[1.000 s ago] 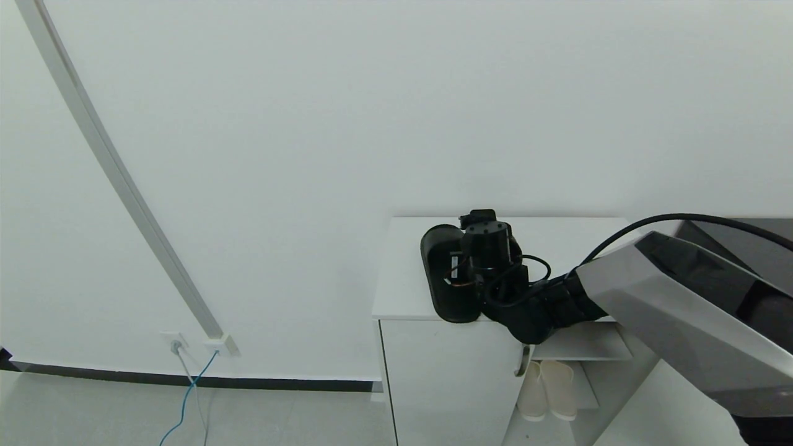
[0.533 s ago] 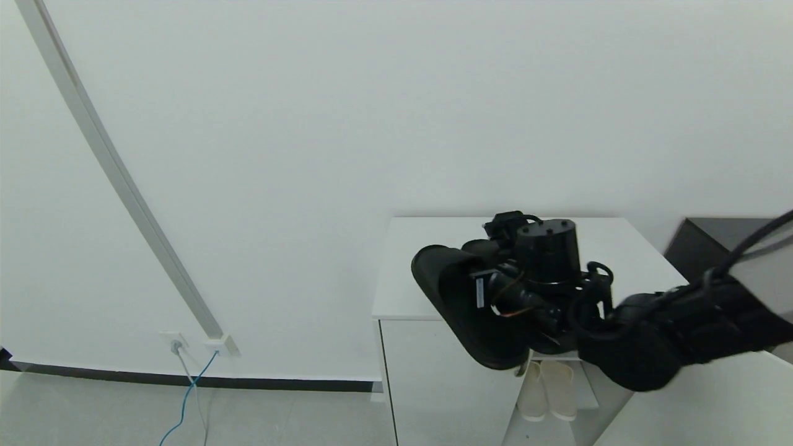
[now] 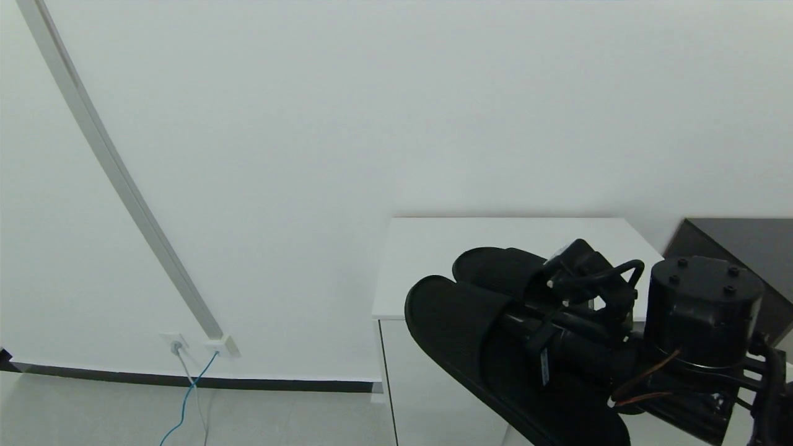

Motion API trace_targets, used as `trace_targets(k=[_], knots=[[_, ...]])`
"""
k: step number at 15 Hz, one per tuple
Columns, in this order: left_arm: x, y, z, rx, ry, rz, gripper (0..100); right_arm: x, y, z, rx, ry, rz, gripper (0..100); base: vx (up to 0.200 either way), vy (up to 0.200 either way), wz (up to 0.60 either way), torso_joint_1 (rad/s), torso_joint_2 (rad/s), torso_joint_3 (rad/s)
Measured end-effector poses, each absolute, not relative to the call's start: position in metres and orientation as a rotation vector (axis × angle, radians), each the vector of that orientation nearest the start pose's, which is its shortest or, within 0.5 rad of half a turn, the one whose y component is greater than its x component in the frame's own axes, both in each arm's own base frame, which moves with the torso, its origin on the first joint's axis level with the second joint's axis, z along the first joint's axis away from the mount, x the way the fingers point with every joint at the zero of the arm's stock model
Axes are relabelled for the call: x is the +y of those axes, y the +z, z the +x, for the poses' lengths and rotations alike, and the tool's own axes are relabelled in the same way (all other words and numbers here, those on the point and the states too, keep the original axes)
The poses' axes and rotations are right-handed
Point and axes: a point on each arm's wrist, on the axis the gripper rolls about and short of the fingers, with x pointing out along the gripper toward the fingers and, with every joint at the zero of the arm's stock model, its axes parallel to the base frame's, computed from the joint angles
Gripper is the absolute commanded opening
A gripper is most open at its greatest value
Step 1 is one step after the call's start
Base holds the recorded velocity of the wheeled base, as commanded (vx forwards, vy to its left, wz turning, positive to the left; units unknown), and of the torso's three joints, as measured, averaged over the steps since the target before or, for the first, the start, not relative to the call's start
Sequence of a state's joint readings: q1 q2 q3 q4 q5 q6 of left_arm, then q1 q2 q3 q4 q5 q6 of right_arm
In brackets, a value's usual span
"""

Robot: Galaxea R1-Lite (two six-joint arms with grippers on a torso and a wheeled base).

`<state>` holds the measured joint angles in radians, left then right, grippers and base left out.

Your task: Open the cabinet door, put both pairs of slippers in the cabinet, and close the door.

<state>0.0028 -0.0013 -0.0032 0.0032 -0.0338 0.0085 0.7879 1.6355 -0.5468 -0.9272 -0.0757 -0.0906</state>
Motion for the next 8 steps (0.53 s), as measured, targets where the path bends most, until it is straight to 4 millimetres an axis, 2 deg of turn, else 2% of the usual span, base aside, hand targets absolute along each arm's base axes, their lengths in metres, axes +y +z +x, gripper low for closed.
trace_targets(k=[4,8], knots=[[-0.001,0.076,-0.023,-0.002,-0.031,0.008,0,0.188,0.15,0.19,0.119,0.72,-0.174,0,0.0,0.0,0.0,0.0,0.0,0.0],[-0.001,0.076,-0.023,-0.001,-0.031,0.008,0,0.189,0.146,0.191,0.132,0.719,-0.18,0,-0.2,0.0,0.0,0.002,0.0,0.005]])
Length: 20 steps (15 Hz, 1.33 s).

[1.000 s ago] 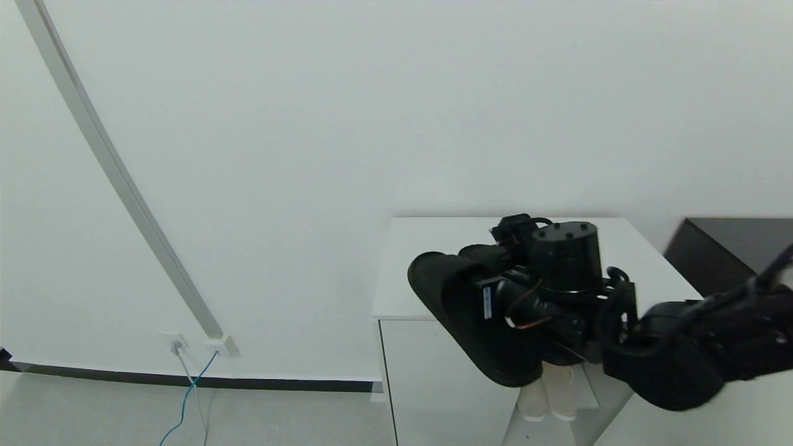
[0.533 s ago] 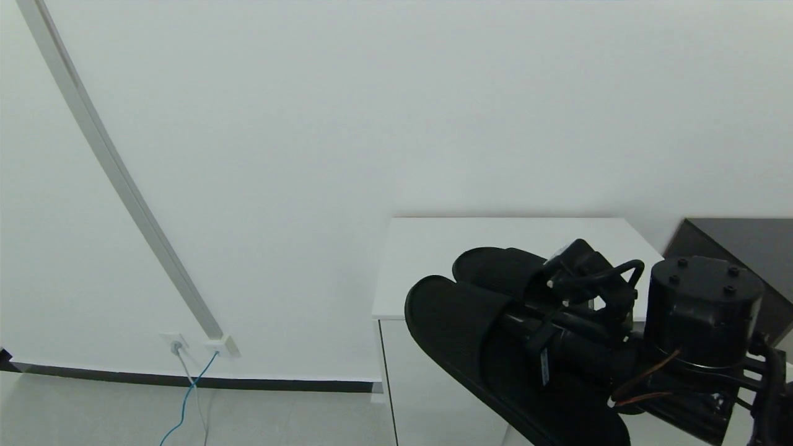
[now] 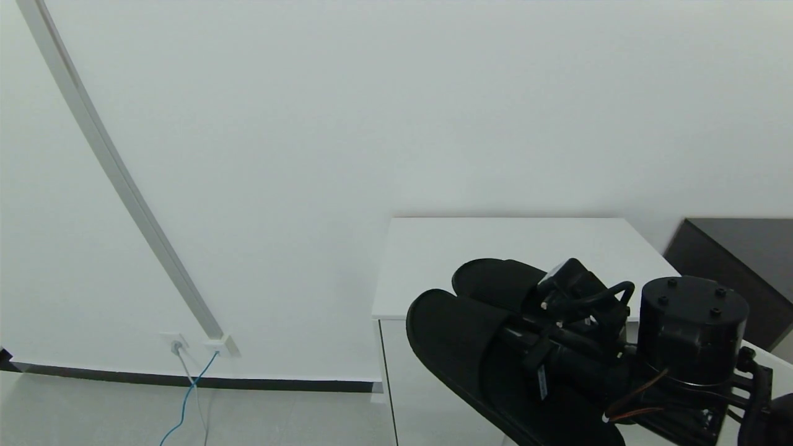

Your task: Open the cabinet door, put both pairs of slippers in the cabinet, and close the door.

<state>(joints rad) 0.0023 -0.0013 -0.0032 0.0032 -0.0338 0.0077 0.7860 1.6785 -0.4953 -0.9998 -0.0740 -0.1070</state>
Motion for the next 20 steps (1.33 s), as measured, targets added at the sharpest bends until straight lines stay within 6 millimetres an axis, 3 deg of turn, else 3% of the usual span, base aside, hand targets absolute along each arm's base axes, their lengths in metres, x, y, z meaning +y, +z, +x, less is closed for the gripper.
trace_targets(k=[5,20], knots=[[-0.0008,0.076,-0.0231,-0.001,-0.031,0.008,0,0.1903,0.1432,0.191,0.144,0.721,-0.186,0,-0.2,0.0,0.0,0.0,0.0,0.004],[-0.0008,0.076,-0.0231,-0.001,-0.031,0.009,0,0.1946,0.1373,0.1922,0.17,0.722,-0.178,0,0.0,0.0,0.0,0.0,0.0,0.0]])
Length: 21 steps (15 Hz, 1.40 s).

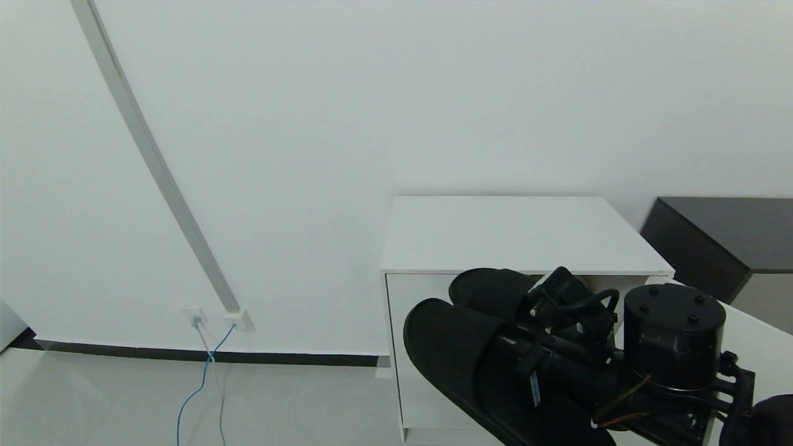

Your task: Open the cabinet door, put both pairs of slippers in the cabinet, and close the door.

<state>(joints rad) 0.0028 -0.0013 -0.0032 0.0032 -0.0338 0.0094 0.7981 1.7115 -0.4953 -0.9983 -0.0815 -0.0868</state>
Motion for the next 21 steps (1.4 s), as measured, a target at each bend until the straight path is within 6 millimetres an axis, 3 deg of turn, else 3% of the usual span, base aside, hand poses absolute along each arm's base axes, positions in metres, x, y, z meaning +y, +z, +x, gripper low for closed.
trace_targets(k=[21], knots=[[-0.0008,0.076,-0.0231,-0.001,-0.031,0.009,0,0.1944,0.1353,0.1895,0.179,0.729,-0.181,0,0.0,-0.2,0.0,0.003,0.0,0.001]])
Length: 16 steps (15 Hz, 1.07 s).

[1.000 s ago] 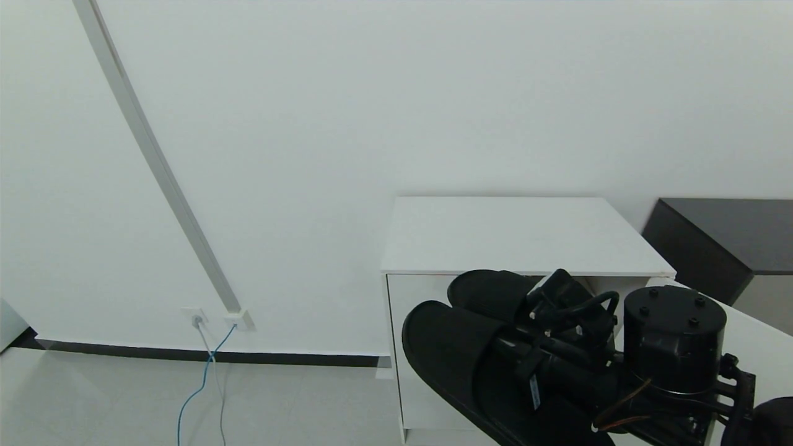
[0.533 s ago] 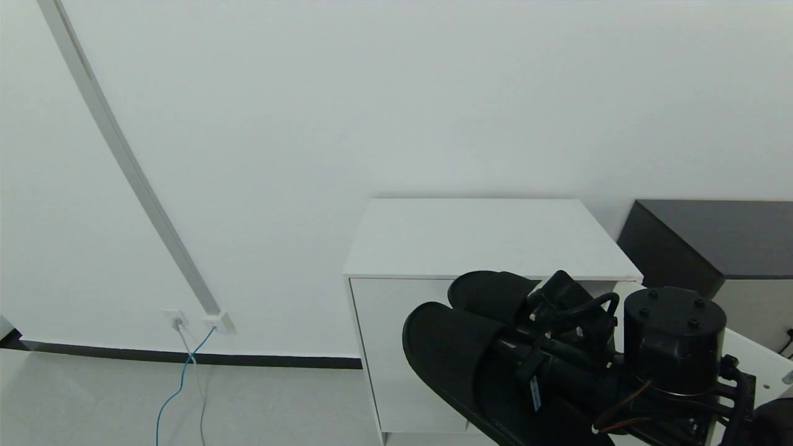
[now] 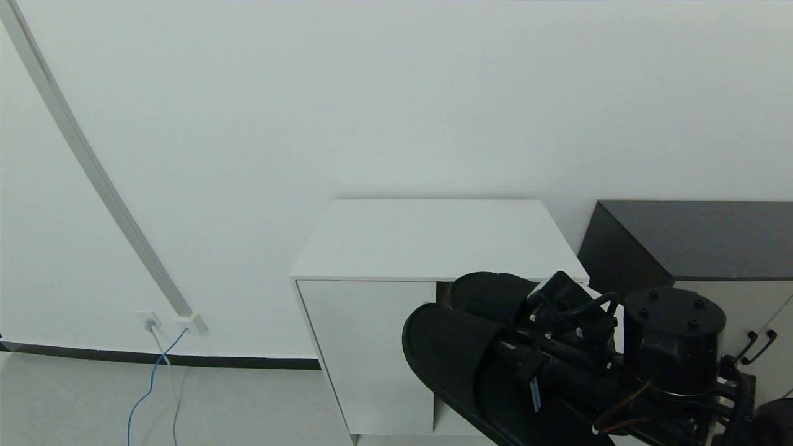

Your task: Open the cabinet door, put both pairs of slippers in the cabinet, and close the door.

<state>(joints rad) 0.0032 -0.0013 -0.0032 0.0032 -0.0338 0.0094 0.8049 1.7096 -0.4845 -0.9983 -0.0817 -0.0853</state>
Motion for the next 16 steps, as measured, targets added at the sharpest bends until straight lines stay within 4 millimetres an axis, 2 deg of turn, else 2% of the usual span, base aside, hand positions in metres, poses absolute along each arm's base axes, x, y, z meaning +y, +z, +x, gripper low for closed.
trace_targets(k=[3,12,15,16], knots=[[-0.0008,0.076,-0.0231,-0.001,-0.031,0.009,0,0.1943,0.1356,0.1895,0.177,0.729,-0.18,0,0.0,-0.2,0.0,0.001,0.01,0.002],[-0.0008,0.076,-0.0231,-0.001,-0.03,0.008,0,0.1924,0.1348,0.1893,0.179,0.728,-0.178,0,0.0,0.0,0.0,0.0,0.0,0.0],[-0.0008,0.076,-0.0231,-0.001,-0.031,0.007,0,0.1918,0.1348,0.189,0.179,0.725,-0.178,0,0.0,0.2,0.0,0.006,0.01,-0.001],[-0.0008,0.076,-0.0232,-0.001,-0.032,0.008,0,0.1918,0.1344,0.1891,0.18,0.725,-0.179,0,0.0,0.0,0.0,0.0,0.0,0.0]])
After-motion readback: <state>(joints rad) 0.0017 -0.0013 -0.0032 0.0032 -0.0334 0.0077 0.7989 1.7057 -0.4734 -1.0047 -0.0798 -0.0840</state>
